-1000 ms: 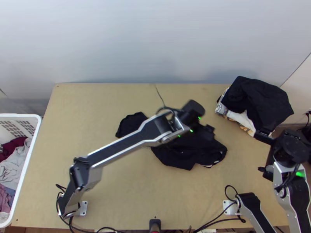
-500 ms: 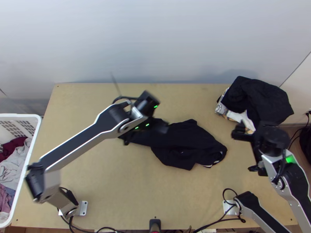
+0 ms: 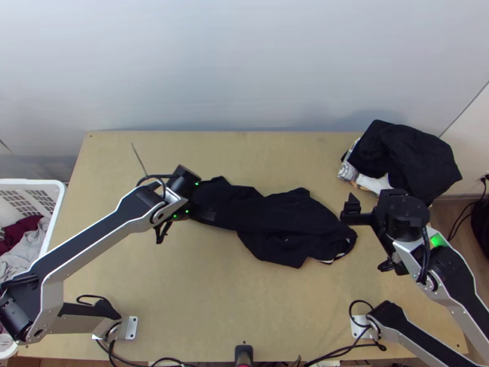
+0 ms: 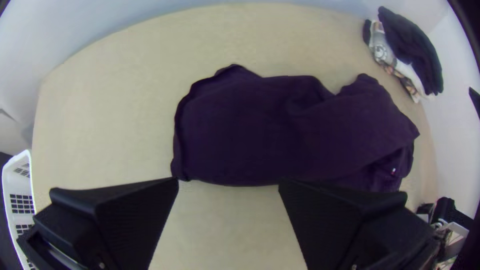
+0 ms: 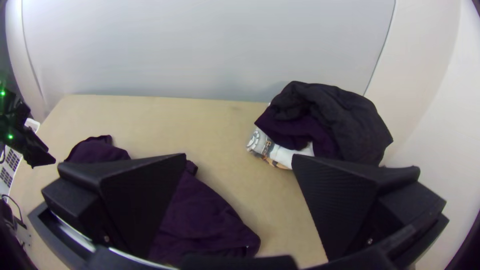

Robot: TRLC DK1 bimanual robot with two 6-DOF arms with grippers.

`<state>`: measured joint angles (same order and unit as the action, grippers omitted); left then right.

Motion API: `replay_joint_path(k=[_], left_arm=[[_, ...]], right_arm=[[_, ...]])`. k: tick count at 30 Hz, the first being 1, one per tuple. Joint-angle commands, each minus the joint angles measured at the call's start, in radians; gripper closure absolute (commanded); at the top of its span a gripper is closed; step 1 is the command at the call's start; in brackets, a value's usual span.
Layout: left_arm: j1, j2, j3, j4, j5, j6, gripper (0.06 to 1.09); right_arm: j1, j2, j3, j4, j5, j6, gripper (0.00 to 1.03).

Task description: Fold the t-shirt

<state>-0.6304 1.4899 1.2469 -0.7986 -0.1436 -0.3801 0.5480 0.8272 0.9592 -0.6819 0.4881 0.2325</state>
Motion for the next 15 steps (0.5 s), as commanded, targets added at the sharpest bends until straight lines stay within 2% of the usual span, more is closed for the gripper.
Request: replay_joint_path(k=[1, 5, 9, 14, 15], left_arm=[[0.115, 0.044, -0.109, 0.081, -0.028, 0.027, 0.11], [0.143, 0.087, -0.112, 0.104, -0.034, 0.033, 0.11], [0.143, 0.125, -0.126, 0.159, -0.033, 0.033, 0.22], [0.135, 0.185, -0.119, 0.205, -0.033, 0.033, 0.24], [0.135, 0.198, -0.116, 0.213, -0.033, 0.033, 0.28]], right_arm=[[0.020, 0.027, 0.009, 0.008, -0.005, 0.013, 0.05], [0.017, 0.032, -0.010, 0.021, -0.037, -0.004, 0.05], [0.013, 0.044, -0.028, 0.025, -0.060, -0.004, 0.07], [0.013, 0.059, -0.033, 0.030, -0.075, -0.002, 0.07], [0.015, 0.062, -0.033, 0.030, -0.075, -0.004, 0.07]])
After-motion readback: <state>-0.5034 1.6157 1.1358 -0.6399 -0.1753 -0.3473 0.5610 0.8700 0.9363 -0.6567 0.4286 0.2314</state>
